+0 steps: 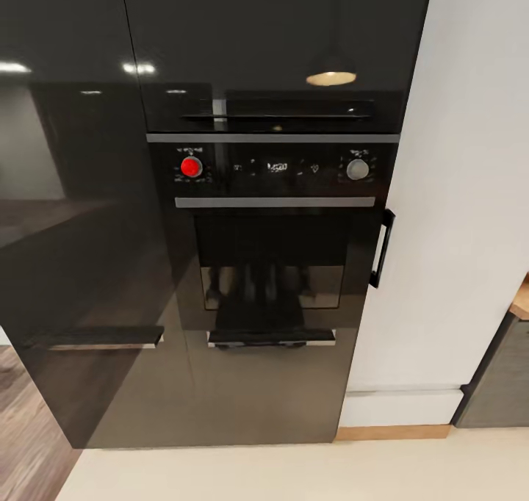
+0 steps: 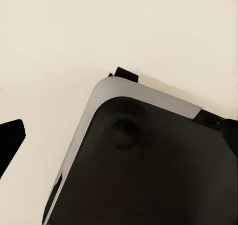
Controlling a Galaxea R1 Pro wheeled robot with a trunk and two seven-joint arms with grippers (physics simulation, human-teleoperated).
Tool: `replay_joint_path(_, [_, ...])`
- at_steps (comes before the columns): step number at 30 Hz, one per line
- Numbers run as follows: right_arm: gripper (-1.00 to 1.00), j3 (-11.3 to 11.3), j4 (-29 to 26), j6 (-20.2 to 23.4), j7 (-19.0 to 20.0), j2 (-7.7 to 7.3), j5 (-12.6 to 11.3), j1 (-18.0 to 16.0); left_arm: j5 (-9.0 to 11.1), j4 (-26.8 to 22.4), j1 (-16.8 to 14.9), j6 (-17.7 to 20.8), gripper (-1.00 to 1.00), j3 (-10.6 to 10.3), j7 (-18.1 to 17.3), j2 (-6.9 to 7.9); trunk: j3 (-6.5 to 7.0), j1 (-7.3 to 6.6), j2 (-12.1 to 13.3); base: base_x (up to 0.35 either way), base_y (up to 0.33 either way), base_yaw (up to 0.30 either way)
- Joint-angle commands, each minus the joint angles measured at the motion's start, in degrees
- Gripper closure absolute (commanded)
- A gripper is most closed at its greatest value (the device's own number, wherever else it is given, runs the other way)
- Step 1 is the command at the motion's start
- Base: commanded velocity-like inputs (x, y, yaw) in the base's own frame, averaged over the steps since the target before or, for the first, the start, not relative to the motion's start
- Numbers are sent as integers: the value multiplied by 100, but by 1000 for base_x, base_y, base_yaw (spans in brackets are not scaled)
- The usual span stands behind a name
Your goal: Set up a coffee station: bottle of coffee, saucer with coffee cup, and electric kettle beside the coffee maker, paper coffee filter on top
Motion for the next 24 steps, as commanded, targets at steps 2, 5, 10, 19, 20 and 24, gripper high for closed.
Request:
replay_joint_path(2, [-100, 23, -128, 56, -116, -33, -16, -5, -4, -56, 1, 2, -100, 37, 6, 3, 31, -45, 78, 0, 0, 0])
replay_joint_path(5, [-100, 22, -334, 108, -506, -34, -34, -7, 44, -207, 2, 22, -100, 37, 34, 8, 85, -111, 199, 0, 0, 0])
replay_joint_path(10, [-100, 27, -464, 91, -1132, 8, -55, -10, 105, -353, -1, 160, -100, 43, 105, 4, 174, -220, 399, 0, 0, 0])
replay_joint_path(19, [-100, 66, -416, 86, 112, -158, -53, -8, 132, -238, 0, -3, -100, 41, 121, -51, 336, -418, 760, 0, 0, 0])
replay_joint_path(20, [-100, 54, -408, 84, 347, -198, -65, -6, 131, -207, 1, -22, -100, 39, 119, -54, 354, -440, 800, 0, 0, 0])
replay_joint_path(24, [-100, 20, -398, -122, 578, -251, -143, -9, 124, -174, 1, -47, -100, 39, 119, -83, 426, -528, 961, 0, 0, 0])
